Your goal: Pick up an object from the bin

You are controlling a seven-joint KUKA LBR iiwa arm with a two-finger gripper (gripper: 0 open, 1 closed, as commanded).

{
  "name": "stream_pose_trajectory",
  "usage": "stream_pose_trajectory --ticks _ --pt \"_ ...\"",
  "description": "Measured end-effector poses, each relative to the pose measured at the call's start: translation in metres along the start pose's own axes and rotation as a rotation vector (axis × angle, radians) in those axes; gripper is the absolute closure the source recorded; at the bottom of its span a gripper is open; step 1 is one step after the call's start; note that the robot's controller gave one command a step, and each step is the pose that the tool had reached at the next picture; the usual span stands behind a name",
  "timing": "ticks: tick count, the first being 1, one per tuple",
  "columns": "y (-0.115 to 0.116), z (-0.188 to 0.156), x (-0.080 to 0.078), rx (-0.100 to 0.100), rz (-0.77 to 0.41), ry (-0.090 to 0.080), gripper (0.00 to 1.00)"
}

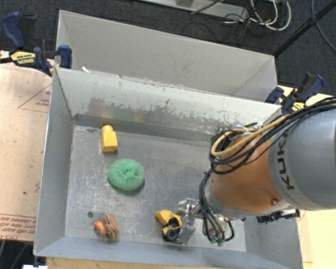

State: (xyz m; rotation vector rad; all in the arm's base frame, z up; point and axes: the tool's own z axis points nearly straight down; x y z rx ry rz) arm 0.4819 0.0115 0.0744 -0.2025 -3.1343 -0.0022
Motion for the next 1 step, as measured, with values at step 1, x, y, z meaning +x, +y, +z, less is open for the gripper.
stream_pose_trajectory --ticks 1 --pt "-0.0003 -0.0159 0.0012 0.001 0.0 0.004 1.0"
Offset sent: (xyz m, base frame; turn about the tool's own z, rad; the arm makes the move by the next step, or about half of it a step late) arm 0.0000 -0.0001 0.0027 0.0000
